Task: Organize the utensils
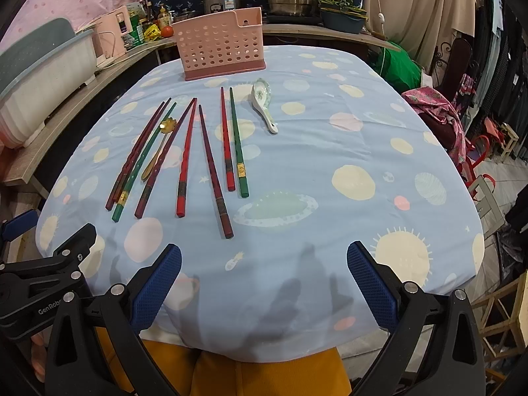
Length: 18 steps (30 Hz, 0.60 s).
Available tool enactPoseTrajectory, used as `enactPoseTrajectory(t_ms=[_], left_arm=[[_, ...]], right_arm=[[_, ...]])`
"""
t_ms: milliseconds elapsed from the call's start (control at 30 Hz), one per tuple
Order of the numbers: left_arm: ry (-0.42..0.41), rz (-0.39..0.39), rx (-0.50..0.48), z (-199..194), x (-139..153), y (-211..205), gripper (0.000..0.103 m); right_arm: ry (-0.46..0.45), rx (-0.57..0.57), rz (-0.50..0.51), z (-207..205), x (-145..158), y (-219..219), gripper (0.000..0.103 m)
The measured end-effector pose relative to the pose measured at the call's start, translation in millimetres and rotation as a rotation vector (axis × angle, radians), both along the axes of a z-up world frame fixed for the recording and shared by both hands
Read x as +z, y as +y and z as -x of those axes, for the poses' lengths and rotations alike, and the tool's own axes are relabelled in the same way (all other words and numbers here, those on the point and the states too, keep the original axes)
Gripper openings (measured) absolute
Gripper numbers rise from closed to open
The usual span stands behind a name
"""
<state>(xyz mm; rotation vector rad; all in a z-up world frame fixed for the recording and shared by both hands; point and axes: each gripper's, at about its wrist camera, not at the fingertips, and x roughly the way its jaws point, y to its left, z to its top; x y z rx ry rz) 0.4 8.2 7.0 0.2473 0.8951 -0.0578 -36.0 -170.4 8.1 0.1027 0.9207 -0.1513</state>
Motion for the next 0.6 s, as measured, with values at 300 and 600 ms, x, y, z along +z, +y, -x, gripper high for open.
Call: enactPoseTrajectory(t_ms=[300,600], left_arm=[[0.001,0.0,0.004,-0.5,-1.3,2.0,0.096],[0.002,0.0,0.004,-0.4,-1.3,1.9,0.096]], right_arm=[[0.0,0.0,-0.001,0.2,-0.4,-1.5,0.096],[0.001,0.0,-0.002,0.1,-0.2,-1.5,0.096]])
